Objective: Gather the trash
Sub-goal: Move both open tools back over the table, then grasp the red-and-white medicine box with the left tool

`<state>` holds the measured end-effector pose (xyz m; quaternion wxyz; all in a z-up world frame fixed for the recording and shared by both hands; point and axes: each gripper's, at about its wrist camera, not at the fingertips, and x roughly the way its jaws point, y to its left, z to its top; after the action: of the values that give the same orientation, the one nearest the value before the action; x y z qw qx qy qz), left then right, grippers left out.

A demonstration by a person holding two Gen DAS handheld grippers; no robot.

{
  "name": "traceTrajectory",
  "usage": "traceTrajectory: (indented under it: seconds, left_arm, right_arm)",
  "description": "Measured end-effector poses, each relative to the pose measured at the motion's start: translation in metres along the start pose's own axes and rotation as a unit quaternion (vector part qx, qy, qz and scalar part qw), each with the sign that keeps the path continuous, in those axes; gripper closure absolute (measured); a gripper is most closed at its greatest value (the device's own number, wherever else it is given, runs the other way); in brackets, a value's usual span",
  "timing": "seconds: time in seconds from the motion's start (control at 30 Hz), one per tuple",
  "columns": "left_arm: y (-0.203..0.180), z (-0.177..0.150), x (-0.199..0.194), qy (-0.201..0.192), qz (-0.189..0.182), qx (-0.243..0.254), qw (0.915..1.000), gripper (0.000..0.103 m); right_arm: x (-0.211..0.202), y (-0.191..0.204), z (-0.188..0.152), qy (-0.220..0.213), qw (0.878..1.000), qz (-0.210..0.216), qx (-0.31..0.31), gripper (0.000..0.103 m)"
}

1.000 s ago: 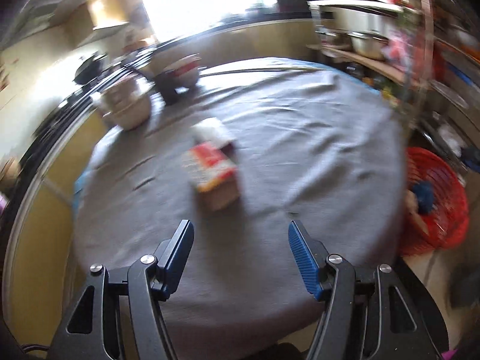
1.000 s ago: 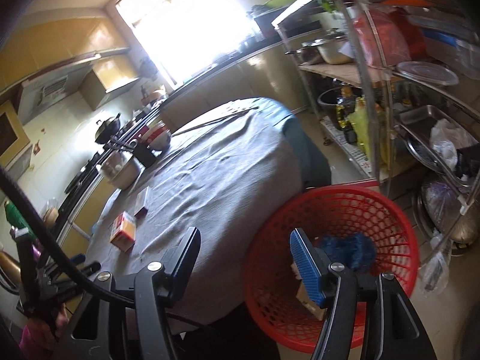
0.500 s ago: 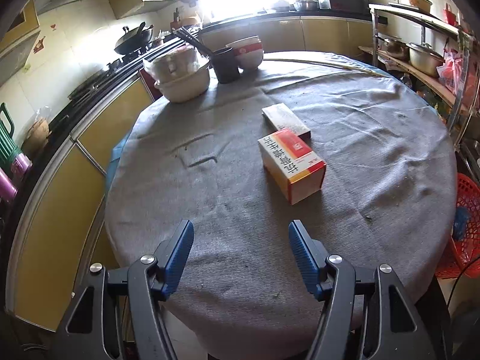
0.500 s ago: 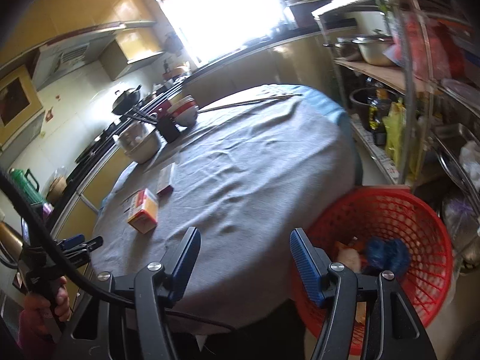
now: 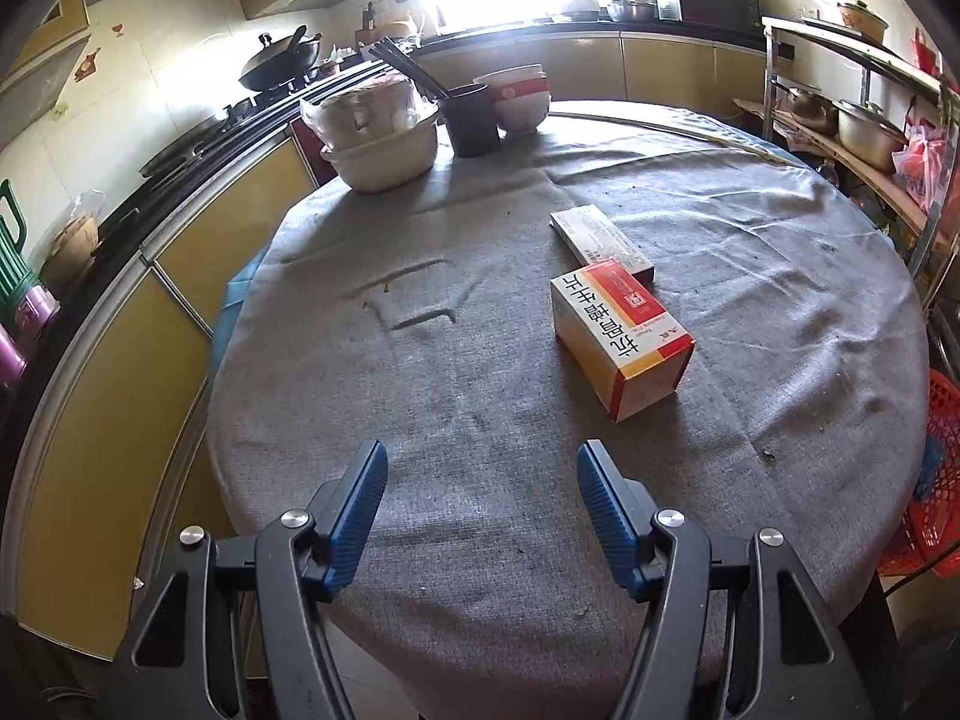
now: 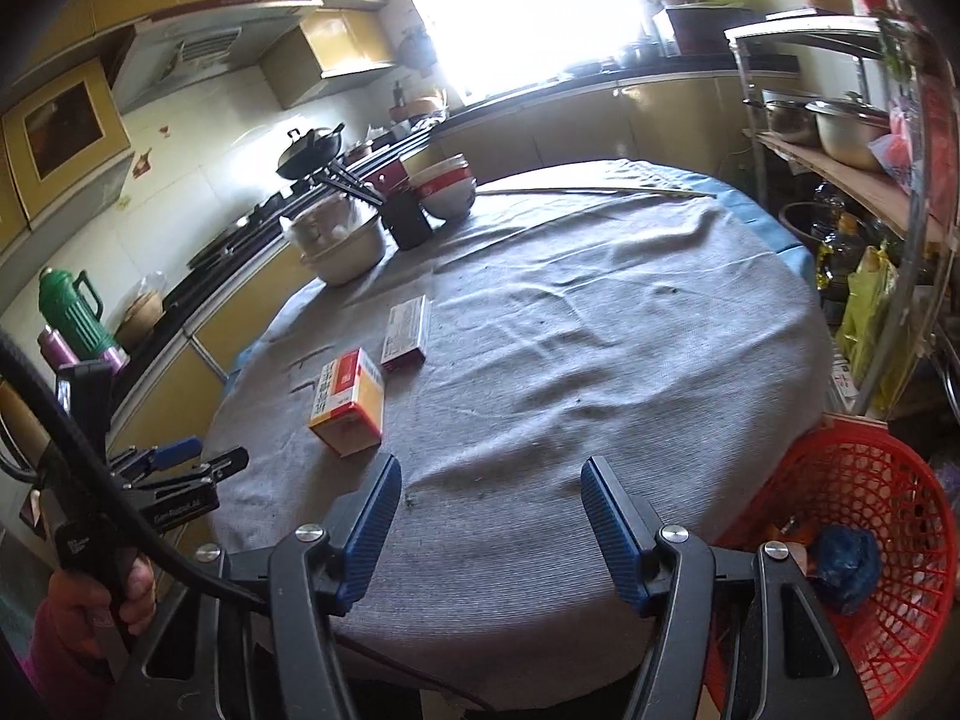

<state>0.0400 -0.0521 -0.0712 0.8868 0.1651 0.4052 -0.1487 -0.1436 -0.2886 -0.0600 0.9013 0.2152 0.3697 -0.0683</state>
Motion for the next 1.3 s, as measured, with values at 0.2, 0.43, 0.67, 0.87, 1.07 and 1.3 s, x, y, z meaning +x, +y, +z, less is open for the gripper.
traceTrajectory:
  seconds: [0.2, 0.43, 0.67, 0.87, 1.07, 1.3]
  left_arm:
    - [-0.002, 0.007, 0.002, -0.004, -0.005, -0.001, 1.0, 0.037]
    - [-0.004, 0.019, 0.0, -0.014, -0.009, -0.002, 0.9999, 0.037]
    - [-0.011, 0.034, -0.001, -0.022, -0.014, 0.001, 0.9997, 0.037]
    - [-0.018, 0.045, 0.0, -0.017, -0.032, -0.004, 0.9993, 0.037]
    - [-0.029, 0.053, 0.003, -0.017, -0.025, 0.002, 0.9995, 0.036]
    - [-0.038, 0.061, 0.014, -0.002, -0.03, 0.0, 0.9996, 0.036]
  right_arm:
    - [0.009, 0.005, 0.0, 0.009, 1.0, 0.007, -0.002, 0.036]
    - [0.018, 0.007, 0.0, 0.015, 1.0, 0.012, -0.004, 0.036]
    - [0.024, 0.0, 0.0, 0.019, 1.0, 0.016, 0.008, 0.036]
    - [0.027, -0.006, 0.001, 0.02, 1.0, 0.019, 0.015, 0.036]
    - [0.029, -0.014, 0.0, 0.02, 0.999, 0.024, 0.026, 0.036]
    - [0.029, -0.024, 0.0, 0.019, 0.999, 0.029, 0.04, 0.036]
